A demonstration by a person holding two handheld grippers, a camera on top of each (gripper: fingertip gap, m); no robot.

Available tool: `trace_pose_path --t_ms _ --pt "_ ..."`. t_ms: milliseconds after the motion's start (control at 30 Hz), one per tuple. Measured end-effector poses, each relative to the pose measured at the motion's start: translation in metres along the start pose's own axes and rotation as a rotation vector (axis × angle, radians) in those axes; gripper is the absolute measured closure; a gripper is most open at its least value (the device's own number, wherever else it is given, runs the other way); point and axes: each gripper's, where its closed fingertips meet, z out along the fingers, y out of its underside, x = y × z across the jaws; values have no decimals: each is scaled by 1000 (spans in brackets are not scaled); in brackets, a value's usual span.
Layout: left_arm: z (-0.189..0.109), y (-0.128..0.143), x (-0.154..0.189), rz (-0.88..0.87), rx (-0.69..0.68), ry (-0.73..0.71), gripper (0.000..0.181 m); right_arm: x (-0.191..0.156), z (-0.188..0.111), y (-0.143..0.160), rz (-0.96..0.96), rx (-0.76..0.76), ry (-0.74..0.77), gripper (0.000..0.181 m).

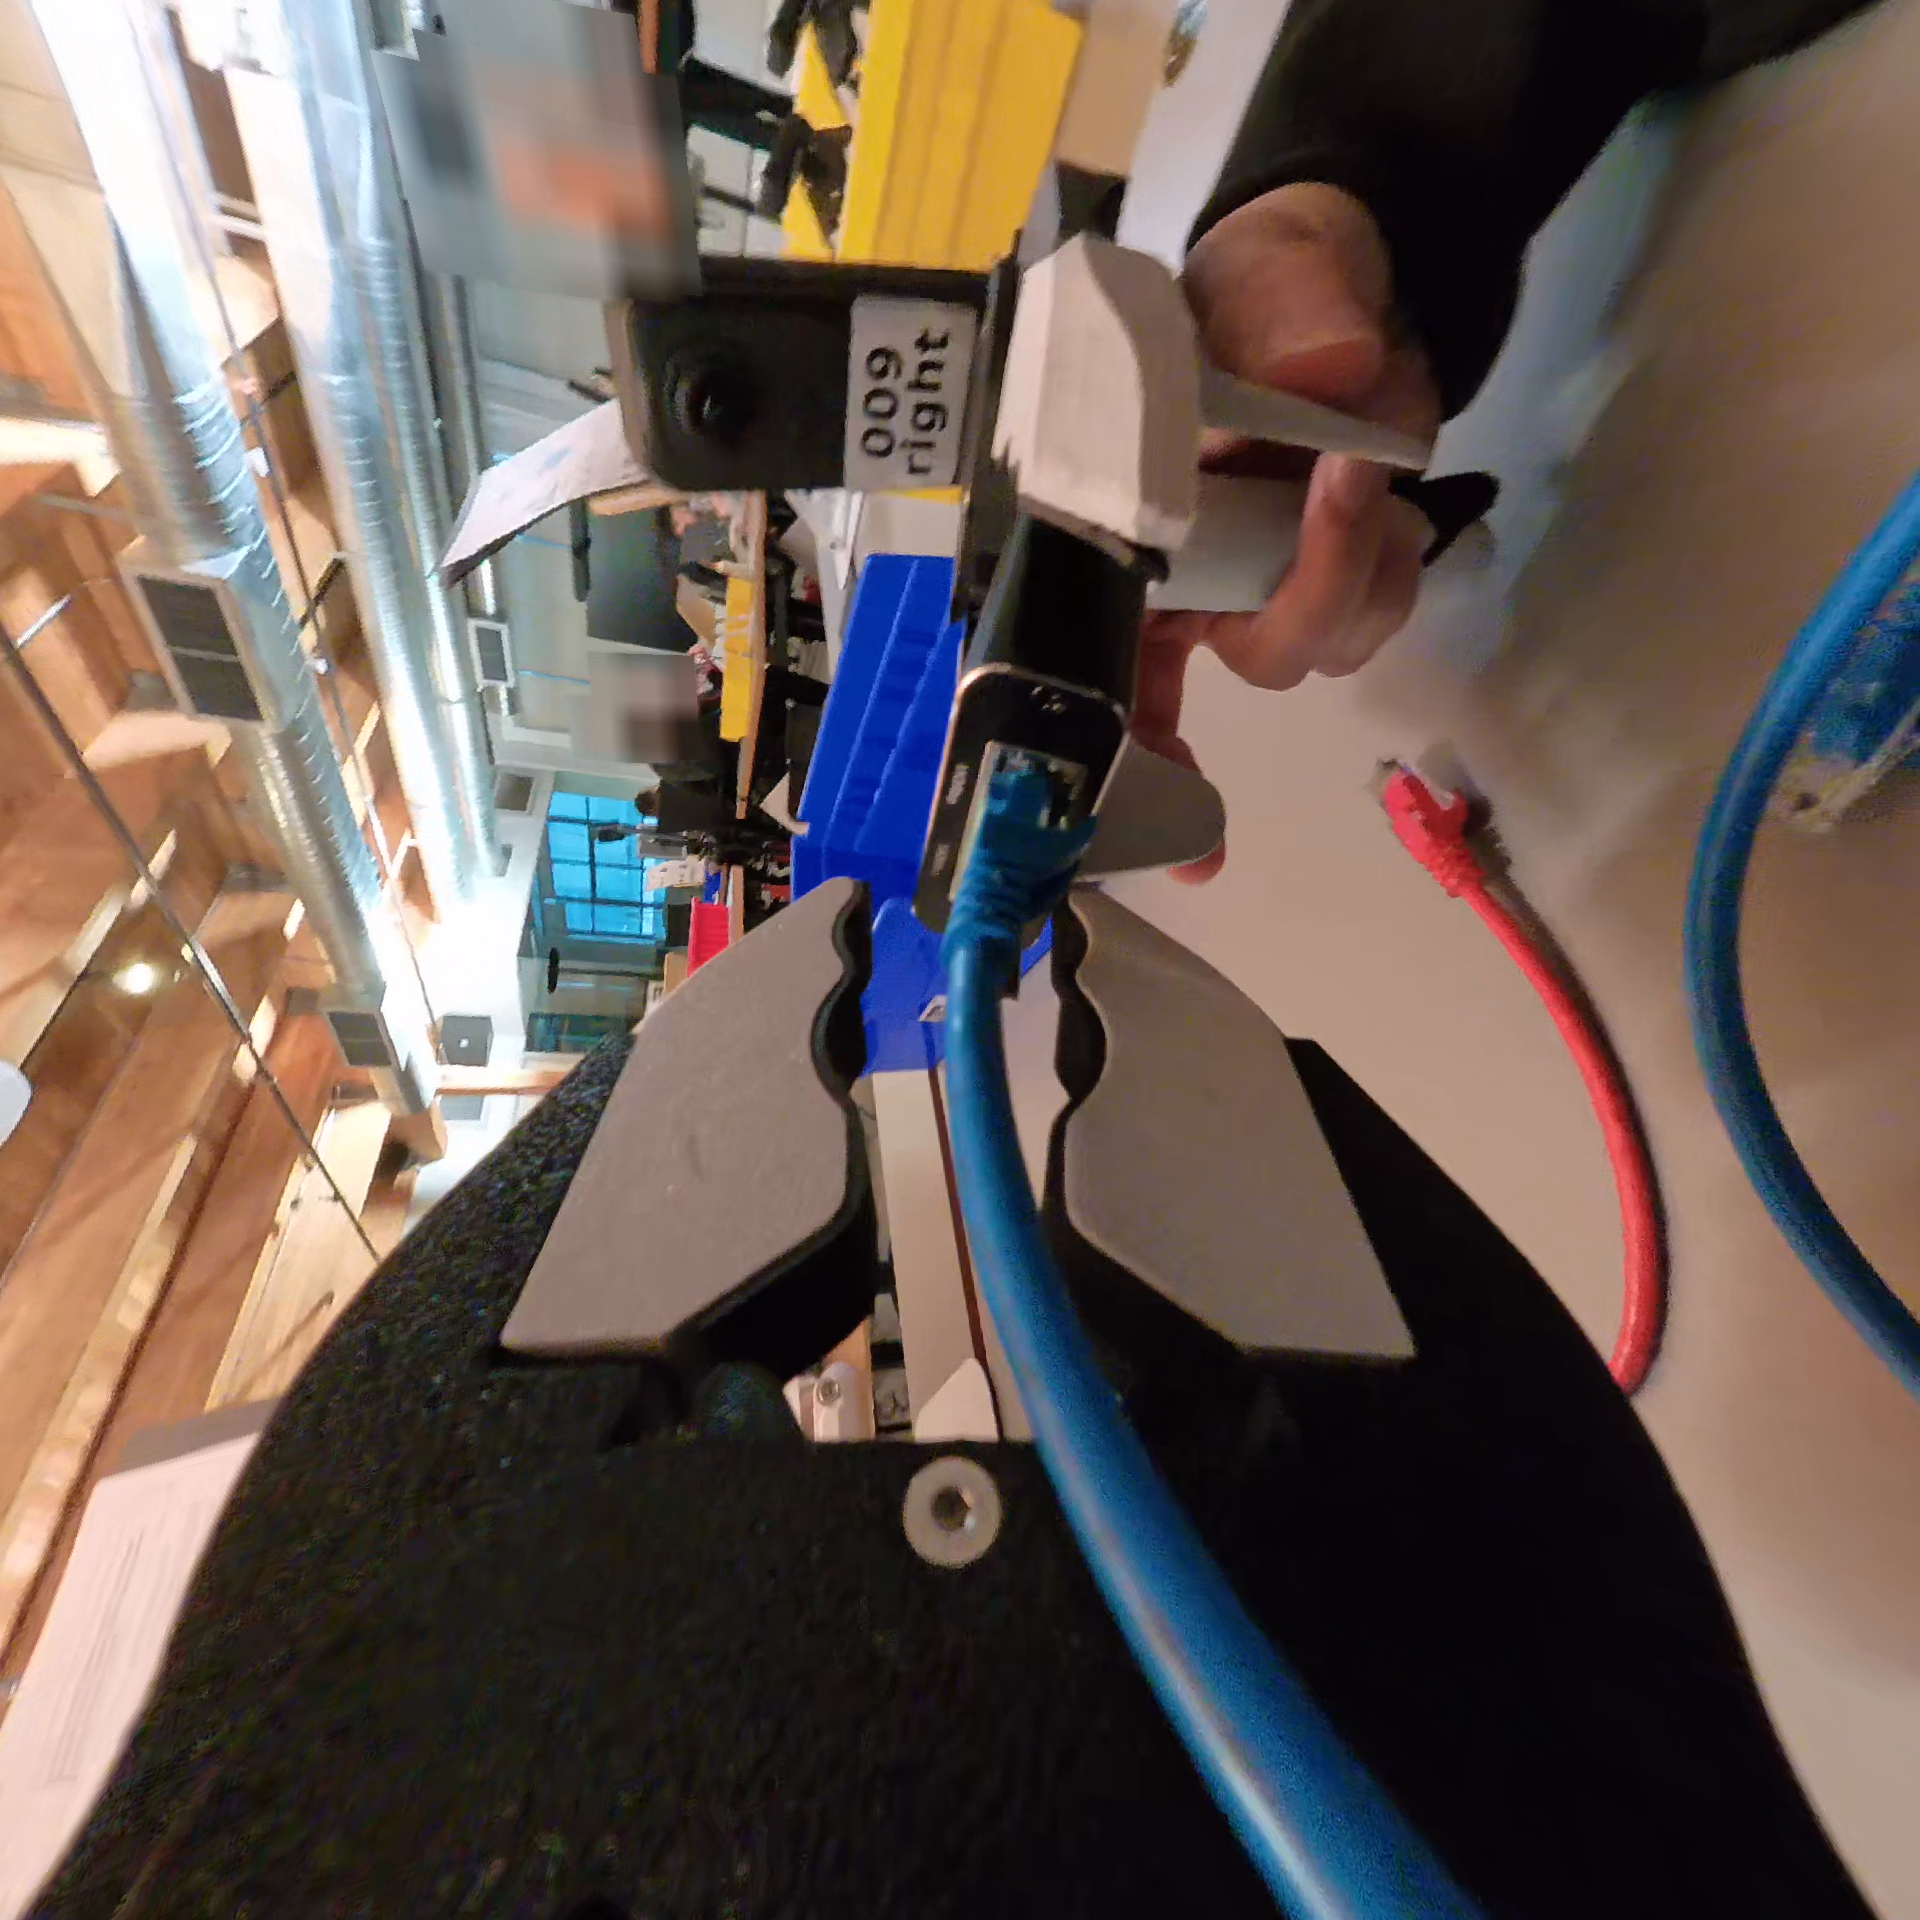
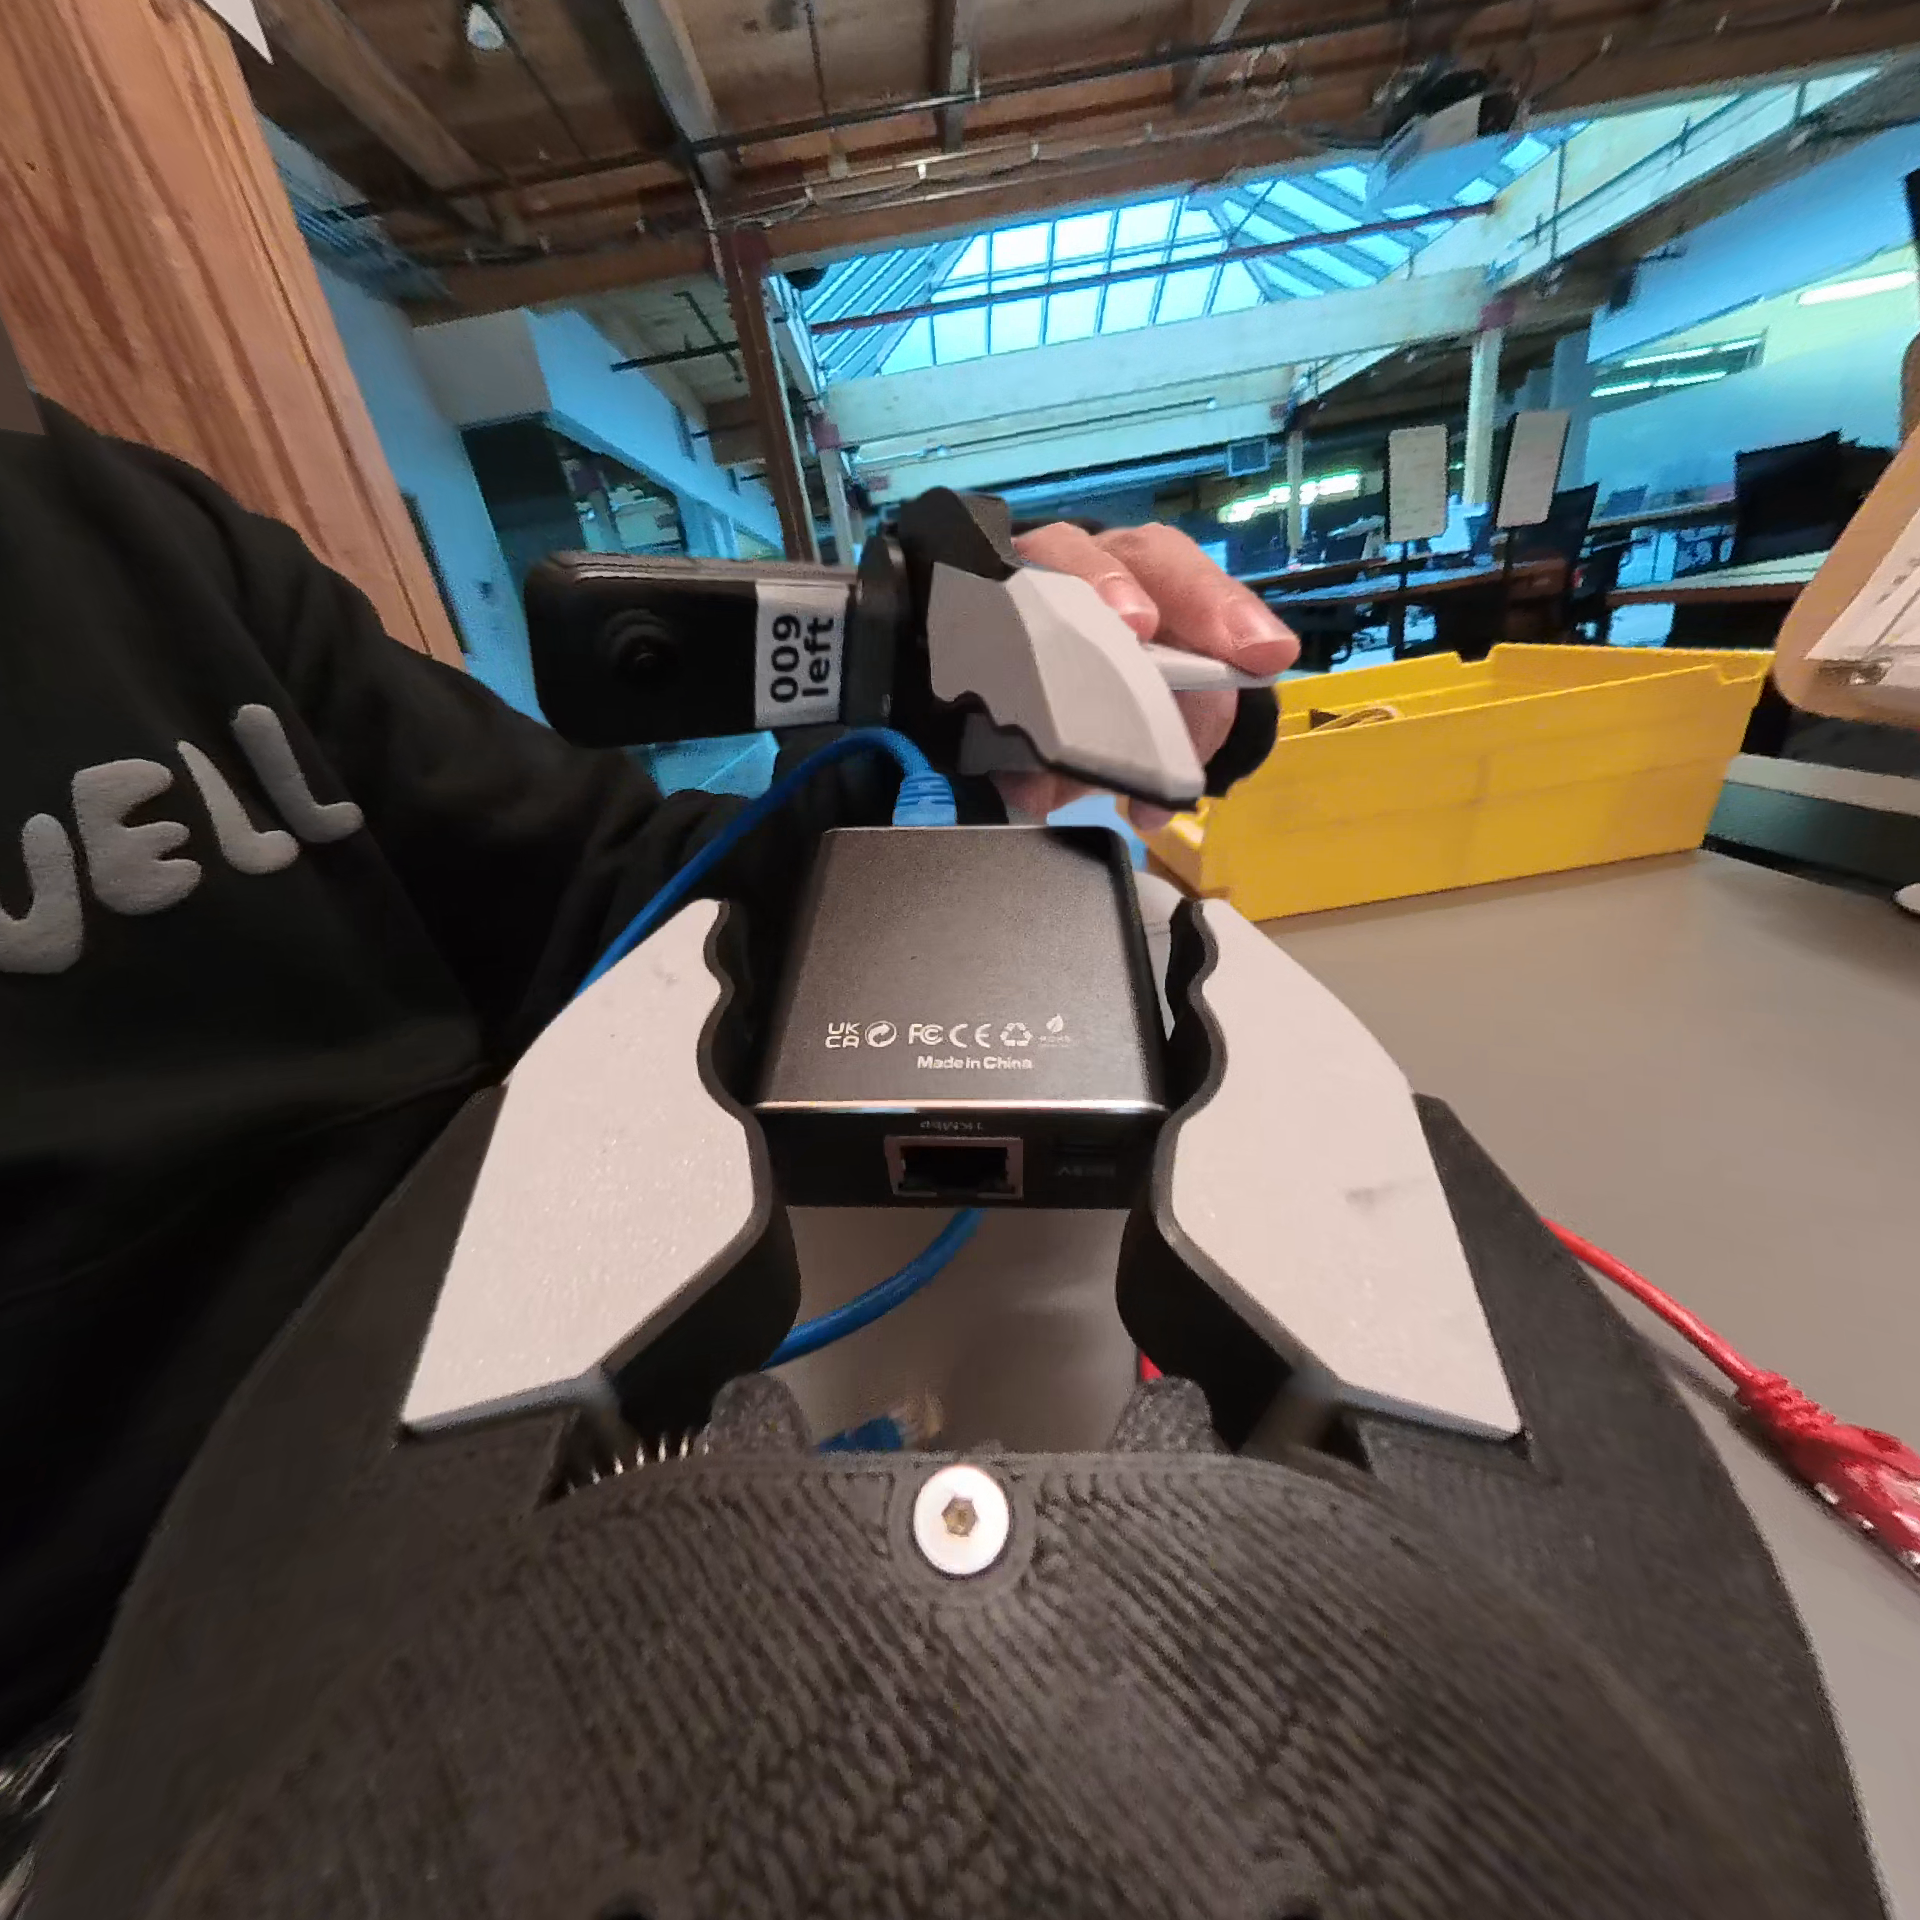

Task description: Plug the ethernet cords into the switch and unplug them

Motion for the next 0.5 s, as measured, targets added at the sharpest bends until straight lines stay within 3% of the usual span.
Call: trace_pose_path --t_ms 100,233,333,400,433,500 --pt "2 16 -6 -19 -53 -64 139 6 0 -1 -5 13 39 102" --pt "3 27 -7 -61 -72 -101 140 8 -4 -8 -3 60 52 103" --pt "2 18 -8 -80 -14 -123 145 9 -3 -2 3 28 54 103" --pt "4 14 -2 -57 -17 -80 163 7 -5 -12 19 92 33 103" --pt "6 15 2 -28 -35 -58 162 8 -8 -14 22 107 39 103" --pt "10 16 12 20 -56 -28 137 10 -15 -21 27 146 45 103"
